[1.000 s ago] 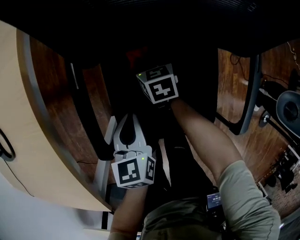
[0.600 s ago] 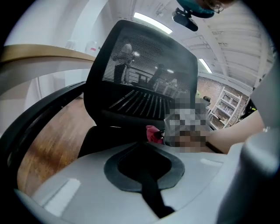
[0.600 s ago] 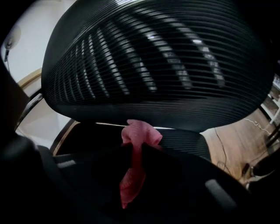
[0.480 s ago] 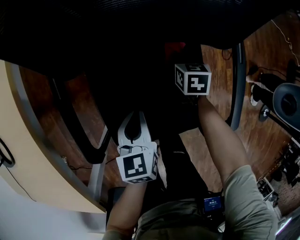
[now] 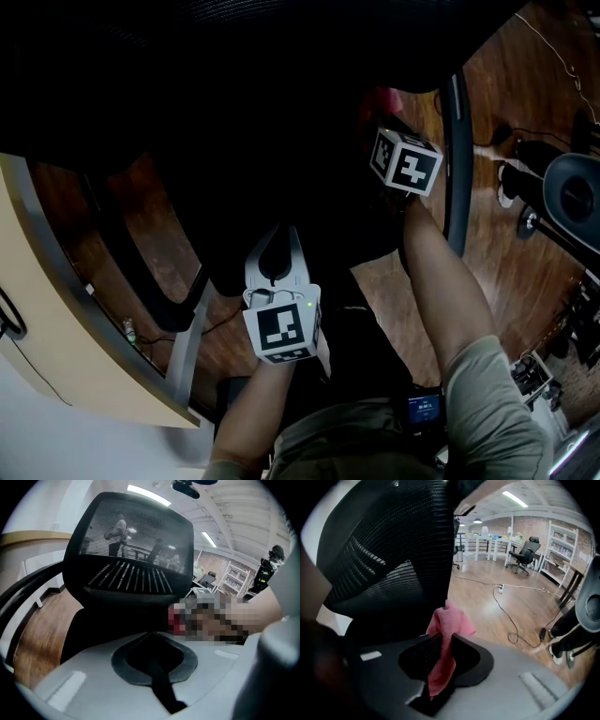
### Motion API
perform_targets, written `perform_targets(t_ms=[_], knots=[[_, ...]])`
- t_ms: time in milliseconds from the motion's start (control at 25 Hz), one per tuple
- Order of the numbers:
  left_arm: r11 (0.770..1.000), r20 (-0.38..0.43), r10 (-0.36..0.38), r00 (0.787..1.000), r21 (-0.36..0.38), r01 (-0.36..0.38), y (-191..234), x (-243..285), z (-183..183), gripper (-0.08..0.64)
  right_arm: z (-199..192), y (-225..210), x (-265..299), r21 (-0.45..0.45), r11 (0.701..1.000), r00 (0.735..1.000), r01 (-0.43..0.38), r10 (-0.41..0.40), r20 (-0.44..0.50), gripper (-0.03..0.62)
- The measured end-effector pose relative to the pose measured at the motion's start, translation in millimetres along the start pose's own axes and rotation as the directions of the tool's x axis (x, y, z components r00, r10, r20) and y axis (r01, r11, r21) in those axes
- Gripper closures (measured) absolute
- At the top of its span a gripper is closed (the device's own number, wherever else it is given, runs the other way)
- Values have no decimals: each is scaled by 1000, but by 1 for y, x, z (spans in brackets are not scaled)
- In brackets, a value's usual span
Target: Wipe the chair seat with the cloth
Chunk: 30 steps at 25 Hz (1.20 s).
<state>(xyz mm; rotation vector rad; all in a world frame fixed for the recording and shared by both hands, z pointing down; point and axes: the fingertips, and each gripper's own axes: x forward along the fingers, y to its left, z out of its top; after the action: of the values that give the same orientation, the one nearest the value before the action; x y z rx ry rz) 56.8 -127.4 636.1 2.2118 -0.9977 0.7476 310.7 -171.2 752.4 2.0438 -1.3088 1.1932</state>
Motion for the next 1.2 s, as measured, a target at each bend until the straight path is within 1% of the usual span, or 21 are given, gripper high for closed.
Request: perform_targets(t_ms=[160, 280, 400, 520, 600, 760, 880, 960, 1040, 1080, 1200], knots=[[1000, 0, 24, 1000, 3, -24, 3, -5, -6, 555, 1, 3, -2, 7, 1000, 1000, -15, 15, 15, 526], [998, 15, 56, 998, 7, -56, 16, -12, -4, 555, 6, 18, -10, -8, 999, 999, -37, 37, 35, 526], [994, 43, 109, 993, 27, -110, 38, -30, -2, 555, 1, 60, -23, -74, 991, 992, -111, 115, 51, 526], [988, 68, 147, 987, 27, -149, 61, -52, -2, 555, -12, 119, -41, -176, 963, 975, -202, 214, 54, 526], [986, 75, 164, 984, 19, -166, 75, -69, -5, 555, -25, 166, -54, -247, 930, 956, -273, 290, 34, 526], [981, 93, 194, 977, -5, -194, 99, -104, -12, 555, -59, 259, -82, -368, 834, 903, -412, 427, -42, 526], [979, 103, 206, 973, -25, -204, 109, -123, -20, 555, -82, 313, -96, -418, 764, 861, -492, 498, -103, 526], [976, 105, 220, 970, -32, -217, 116, -134, -27, 555, -101, 348, -100, -442, 710, 825, -548, 545, -147, 526], [973, 100, 231, 968, -47, -227, 120, -142, -31, 555, -119, 377, -100, -466, 657, 792, -593, 579, -192, 528], [972, 96, 234, 968, -52, -230, 122, -145, -34, 555, -128, 389, -98, -476, 635, 780, -609, 588, -214, 528], [968, 91, 248, 964, -67, -243, 129, -146, -47, 555, -152, 412, -88, -499, 587, 758, -637, 594, -269, 528]])
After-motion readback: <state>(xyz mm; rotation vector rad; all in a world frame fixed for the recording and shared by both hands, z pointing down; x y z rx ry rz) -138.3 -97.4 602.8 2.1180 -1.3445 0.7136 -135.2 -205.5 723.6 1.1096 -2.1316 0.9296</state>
